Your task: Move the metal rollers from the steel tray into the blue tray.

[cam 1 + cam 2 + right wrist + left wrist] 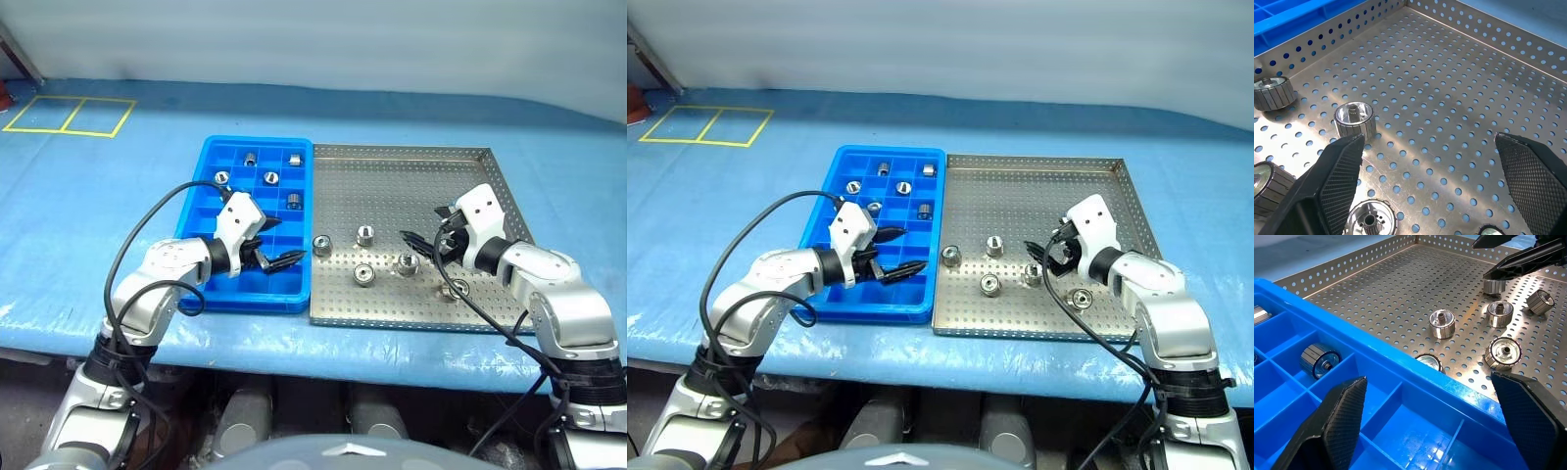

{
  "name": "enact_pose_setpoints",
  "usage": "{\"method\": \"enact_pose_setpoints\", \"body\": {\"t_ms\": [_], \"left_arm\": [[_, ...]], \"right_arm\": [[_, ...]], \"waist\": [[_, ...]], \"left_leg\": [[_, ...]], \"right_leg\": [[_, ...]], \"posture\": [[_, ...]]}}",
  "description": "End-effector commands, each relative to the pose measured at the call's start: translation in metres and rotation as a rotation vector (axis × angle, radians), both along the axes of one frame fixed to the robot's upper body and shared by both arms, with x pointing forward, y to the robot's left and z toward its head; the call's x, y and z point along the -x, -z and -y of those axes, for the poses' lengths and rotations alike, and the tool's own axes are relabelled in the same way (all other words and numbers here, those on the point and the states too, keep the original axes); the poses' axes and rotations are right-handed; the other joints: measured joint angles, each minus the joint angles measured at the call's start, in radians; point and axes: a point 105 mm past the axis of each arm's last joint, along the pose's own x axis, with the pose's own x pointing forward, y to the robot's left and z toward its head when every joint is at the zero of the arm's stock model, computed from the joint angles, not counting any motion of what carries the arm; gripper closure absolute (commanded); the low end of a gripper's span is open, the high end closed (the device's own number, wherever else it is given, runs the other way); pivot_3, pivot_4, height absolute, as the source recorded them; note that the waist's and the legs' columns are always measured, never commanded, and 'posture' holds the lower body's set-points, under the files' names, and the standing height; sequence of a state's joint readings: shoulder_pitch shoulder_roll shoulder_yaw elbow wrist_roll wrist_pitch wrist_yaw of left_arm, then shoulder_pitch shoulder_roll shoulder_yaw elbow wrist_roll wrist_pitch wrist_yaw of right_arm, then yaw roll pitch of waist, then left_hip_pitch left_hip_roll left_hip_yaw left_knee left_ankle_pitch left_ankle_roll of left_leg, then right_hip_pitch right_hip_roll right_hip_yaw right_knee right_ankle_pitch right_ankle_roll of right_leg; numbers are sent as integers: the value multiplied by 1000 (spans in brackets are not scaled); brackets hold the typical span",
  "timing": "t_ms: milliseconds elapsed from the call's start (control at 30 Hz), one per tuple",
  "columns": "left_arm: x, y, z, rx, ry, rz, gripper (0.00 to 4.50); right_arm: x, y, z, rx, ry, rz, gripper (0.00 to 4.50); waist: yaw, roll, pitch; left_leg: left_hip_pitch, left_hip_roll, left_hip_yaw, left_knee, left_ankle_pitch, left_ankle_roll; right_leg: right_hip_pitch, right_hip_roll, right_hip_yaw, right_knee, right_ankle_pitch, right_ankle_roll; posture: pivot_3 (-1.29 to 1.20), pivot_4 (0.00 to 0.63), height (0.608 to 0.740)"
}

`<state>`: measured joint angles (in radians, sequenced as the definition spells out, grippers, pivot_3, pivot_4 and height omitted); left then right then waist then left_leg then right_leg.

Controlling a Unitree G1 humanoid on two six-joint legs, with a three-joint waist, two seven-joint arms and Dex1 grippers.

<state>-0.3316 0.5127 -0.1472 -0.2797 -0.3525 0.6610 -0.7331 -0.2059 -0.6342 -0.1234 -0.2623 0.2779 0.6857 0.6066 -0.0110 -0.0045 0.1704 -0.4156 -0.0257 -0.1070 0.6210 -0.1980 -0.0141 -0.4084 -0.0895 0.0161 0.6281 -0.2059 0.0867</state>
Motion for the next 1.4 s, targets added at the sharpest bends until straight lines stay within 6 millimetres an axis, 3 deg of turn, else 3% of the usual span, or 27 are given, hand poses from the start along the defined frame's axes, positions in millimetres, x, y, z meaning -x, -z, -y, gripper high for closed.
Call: {"method": "enact_pose_setpoints", "body": {"t_ms": [33,433,733,1133,1300,1400], "left_arm": [[3,-13,5,-1,24,69,98],[3,-13,5,-6,34,57,98],[-4,-19,-5,-44,4,79,98],[-18,-34,32,-139,160,129,98],[-38,-22,54,-293,202,125,98],[-46,-17,71,-296,231,107,98]], "right_arm": [[1,-11,-4,13,-20,50,5],[7,-13,-11,0,-8,86,5],[7,-11,-31,-24,-24,126,5],[16,-7,-44,-42,-14,156,5],[24,-1,-49,-62,-2,150,5],[27,0,-53,-75,3,151,5]], "waist": [[0,0,0],[-2,0,0],[-3,0,0],[-12,0,0],[-21,0,0],[-30,0,0]], "left_leg": [[0,0,0,0,0,0],[0,0,0,1,0,0],[1,0,0,1,0,0],[1,0,0,3,0,0],[0,0,0,4,0,0],[0,0,0,4,0,0]], "right_leg": [[0,0,0,0,0,0],[0,0,0,0,0,0],[1,0,0,1,0,0],[1,1,1,2,1,1],[2,2,1,2,4,6],[2,2,2,1,4,7]], "posture": [[43,150,740],[13,150,740],[21,150,740],[-45,150,740],[-76,150,740],[-105,150,740]]}}
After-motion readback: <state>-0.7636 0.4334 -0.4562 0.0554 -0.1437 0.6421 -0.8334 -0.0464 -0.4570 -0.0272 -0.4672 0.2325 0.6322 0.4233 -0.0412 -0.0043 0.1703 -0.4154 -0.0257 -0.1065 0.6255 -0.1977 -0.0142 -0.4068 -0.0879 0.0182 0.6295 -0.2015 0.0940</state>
